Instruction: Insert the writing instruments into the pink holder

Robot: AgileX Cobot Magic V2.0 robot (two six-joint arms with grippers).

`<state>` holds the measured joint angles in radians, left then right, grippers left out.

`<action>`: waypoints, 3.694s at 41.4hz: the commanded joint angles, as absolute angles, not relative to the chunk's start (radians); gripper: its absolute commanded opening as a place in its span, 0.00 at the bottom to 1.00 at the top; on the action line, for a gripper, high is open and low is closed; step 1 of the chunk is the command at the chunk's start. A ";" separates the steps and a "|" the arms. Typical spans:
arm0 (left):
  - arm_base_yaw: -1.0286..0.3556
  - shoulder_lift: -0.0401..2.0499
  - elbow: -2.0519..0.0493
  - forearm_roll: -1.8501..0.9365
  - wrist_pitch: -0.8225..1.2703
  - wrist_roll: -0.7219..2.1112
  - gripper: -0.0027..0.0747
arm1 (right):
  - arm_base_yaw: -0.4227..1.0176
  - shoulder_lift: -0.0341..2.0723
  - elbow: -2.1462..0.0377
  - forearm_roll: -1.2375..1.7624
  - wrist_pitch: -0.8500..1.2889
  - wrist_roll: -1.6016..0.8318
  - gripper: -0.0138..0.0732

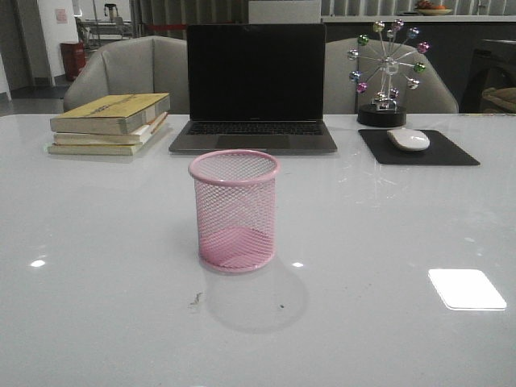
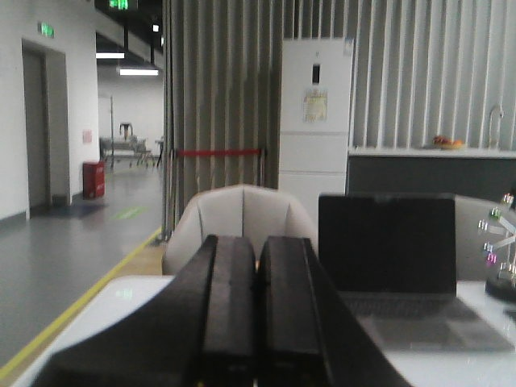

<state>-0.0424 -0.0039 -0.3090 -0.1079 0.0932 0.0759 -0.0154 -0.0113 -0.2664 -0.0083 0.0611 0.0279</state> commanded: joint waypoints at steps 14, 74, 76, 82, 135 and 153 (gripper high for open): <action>-0.043 0.295 -0.833 -0.131 0.527 0.069 0.15 | -0.022 0.251 -0.809 -0.009 0.447 0.028 0.24; -0.550 0.539 -0.725 -0.191 0.624 0.178 0.73 | -0.162 1.234 -0.802 -0.024 0.668 0.099 0.84; -0.568 0.539 -0.725 -0.191 0.624 0.178 0.73 | -0.163 1.295 -0.835 -0.024 0.672 0.099 0.84; -0.582 0.539 -0.725 -0.191 0.626 0.178 0.73 | -0.163 1.451 -0.924 0.000 0.675 0.073 0.84; -0.582 0.539 -0.725 -0.191 0.628 0.178 0.62 | -0.163 1.912 -1.312 0.071 0.771 -0.060 0.40; -0.582 0.539 -0.725 -0.191 0.628 0.178 0.62 | -0.121 1.700 -1.220 0.093 0.624 -0.060 0.38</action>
